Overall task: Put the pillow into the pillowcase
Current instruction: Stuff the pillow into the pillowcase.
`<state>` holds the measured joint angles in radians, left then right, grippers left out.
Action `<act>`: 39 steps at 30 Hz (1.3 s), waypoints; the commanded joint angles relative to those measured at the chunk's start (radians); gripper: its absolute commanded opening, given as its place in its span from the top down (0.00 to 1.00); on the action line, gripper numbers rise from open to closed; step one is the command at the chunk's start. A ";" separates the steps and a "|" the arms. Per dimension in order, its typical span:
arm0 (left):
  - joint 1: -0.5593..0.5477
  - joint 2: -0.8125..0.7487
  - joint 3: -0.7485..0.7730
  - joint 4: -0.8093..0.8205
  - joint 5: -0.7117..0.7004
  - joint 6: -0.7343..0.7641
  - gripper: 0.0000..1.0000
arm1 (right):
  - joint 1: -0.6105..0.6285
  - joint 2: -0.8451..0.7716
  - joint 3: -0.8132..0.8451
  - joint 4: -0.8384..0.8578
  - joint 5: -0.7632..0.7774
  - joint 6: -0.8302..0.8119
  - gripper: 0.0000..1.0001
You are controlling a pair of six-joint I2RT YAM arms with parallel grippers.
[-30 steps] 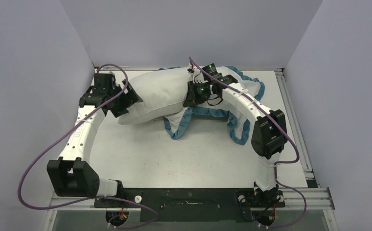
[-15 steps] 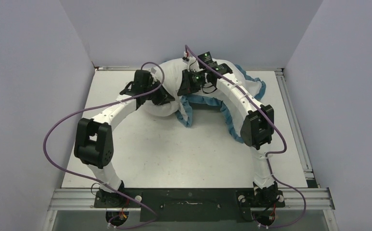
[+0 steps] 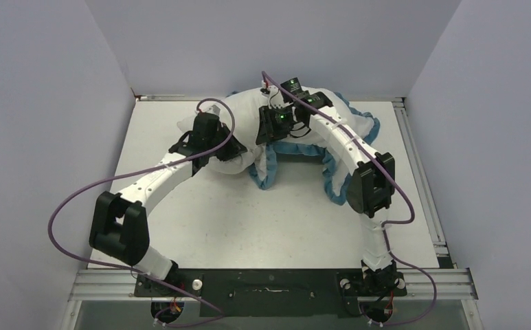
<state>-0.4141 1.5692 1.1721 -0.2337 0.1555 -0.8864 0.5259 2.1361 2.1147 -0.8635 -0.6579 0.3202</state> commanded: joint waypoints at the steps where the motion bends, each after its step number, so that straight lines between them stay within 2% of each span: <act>1: -0.062 -0.141 -0.050 0.009 -0.016 0.058 1.00 | 0.042 -0.192 -0.049 -0.088 0.307 -0.127 0.52; 4: -0.059 -0.179 -0.128 -0.010 -0.050 0.043 1.00 | 0.043 -0.289 -0.140 -0.107 0.445 -0.156 0.25; 7: -0.057 -0.178 -0.173 0.007 -0.045 0.019 1.00 | 0.042 -0.394 -0.230 -0.093 0.570 -0.152 0.10; 10: -0.059 -0.167 -0.194 0.027 -0.036 -0.002 1.00 | 0.040 -0.480 -0.284 -0.057 0.708 -0.135 0.03; 14: -0.061 -0.154 -0.202 0.037 -0.020 -0.010 1.00 | 0.034 -0.509 -0.275 -0.013 0.874 -0.129 0.00; 19: -0.063 -0.156 -0.210 0.034 -0.001 0.003 1.00 | 0.029 -0.387 -0.185 -0.010 1.016 -0.159 0.00; 26: -0.063 -0.172 -0.225 0.022 0.016 0.021 1.00 | 0.027 -0.173 -0.006 -0.027 1.035 -0.148 0.02; 29: -0.064 -0.183 -0.238 0.021 0.016 0.023 1.00 | 0.035 -0.123 0.016 -0.045 1.111 -0.148 0.04; 32: -0.065 -0.196 -0.250 0.022 0.016 0.020 1.00 | 0.016 -0.139 -0.032 -0.036 1.189 -0.141 0.07; 35: -0.066 -0.205 -0.259 0.022 0.010 0.018 1.00 | -0.011 -0.178 -0.078 -0.028 1.218 -0.140 0.19; 37: -0.066 -0.207 -0.264 0.022 0.009 0.017 1.00 | -0.034 -0.202 -0.111 -0.015 1.205 -0.140 0.36; 39: -0.068 -0.204 -0.268 0.022 0.010 0.017 1.00 | -0.057 -0.213 -0.132 -0.006 1.183 -0.140 0.47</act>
<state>-0.4755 1.3968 0.9123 -0.2573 0.1535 -0.8787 0.5308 1.9984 2.0205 -0.8787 0.4610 0.1841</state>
